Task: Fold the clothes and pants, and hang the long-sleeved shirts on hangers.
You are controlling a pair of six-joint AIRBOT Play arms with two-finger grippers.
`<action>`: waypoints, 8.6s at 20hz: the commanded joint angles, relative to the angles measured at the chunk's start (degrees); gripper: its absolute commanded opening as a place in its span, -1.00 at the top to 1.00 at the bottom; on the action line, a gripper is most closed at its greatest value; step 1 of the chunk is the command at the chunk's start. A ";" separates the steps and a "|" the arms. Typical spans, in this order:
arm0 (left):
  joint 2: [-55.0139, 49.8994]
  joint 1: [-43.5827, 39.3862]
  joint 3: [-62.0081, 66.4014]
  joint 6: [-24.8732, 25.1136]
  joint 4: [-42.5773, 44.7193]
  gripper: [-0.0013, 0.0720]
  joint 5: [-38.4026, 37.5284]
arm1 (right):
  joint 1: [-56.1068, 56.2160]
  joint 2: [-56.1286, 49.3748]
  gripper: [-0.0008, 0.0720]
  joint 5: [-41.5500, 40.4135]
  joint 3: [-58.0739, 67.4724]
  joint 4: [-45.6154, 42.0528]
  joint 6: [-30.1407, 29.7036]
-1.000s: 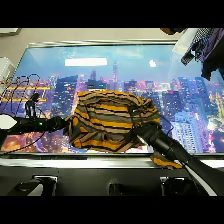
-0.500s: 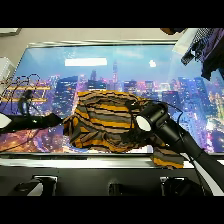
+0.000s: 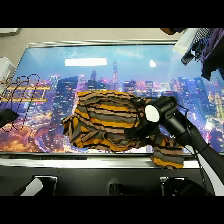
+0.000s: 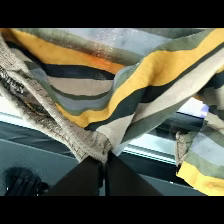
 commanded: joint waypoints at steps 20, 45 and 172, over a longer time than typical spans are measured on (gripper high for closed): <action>-35.06 1.77 15.74 29.18 1.25 -0.31 3.50 | -0.74 -0.04 0.89 -5.05 0.07 -0.74 6.75; -18.36 -9.81 33.05 23.67 -20.55 0.91 8.90 | -0.76 -0.04 0.89 -8.79 0.07 -14.27 14.64; 1.90 -72.37 -16.41 38.25 -44.68 0.91 11.34 | -52.74 -1.20 -0.34 8.35 2.21 23.82 -83.25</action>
